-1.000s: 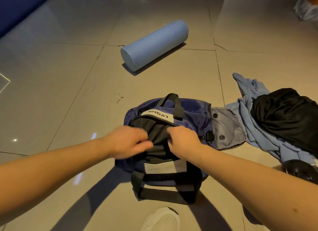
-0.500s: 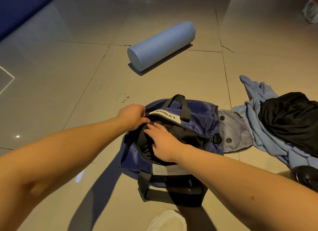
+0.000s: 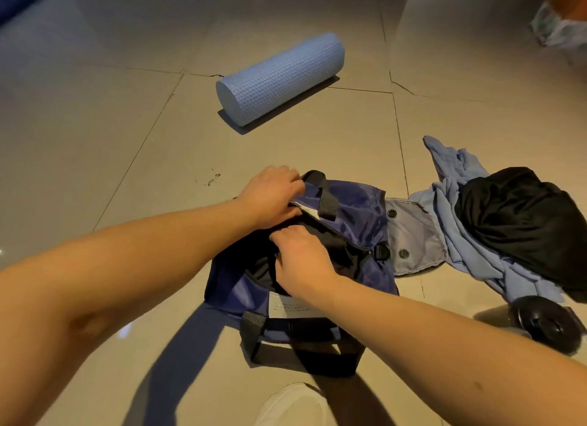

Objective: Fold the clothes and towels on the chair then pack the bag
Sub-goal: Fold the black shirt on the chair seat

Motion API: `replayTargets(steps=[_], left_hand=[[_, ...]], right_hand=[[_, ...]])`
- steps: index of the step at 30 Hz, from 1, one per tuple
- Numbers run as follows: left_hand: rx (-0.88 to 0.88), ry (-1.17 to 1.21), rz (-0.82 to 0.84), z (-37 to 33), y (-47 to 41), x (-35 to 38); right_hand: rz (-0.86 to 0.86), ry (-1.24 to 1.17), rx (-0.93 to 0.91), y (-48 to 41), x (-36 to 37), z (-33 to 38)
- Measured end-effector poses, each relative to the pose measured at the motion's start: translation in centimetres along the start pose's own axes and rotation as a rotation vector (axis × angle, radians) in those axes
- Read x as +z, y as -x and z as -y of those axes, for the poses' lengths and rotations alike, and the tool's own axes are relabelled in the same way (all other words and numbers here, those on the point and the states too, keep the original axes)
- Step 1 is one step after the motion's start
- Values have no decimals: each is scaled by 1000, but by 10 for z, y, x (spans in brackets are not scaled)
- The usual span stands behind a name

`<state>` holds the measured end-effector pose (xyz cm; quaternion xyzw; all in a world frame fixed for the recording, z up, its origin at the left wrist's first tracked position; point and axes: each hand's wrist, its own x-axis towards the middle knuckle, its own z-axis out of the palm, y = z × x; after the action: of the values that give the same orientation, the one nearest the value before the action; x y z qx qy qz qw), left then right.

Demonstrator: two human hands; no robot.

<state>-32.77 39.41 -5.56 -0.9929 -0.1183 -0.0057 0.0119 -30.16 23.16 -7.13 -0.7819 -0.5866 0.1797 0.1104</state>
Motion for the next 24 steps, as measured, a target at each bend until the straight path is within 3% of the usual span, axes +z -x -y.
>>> replayTargets(steps=[6,12,17,20,24], left_hand=[[-219,197,-172,-14,-35,-10],[-218,226,-182,-13,-29,-8],[-133,190,-42,-10,-11,4],[-85,176,16,-12,-9,2],[26,191,116,-50,-40,-22]], right_hand=[[247,56,257,3,10,-32],[484,125,326,-26,18,-43],[296,120,168,3,-2,-41],[153,-6,79,35,-30,-49],[30,-145,235,78,-76,-100]])
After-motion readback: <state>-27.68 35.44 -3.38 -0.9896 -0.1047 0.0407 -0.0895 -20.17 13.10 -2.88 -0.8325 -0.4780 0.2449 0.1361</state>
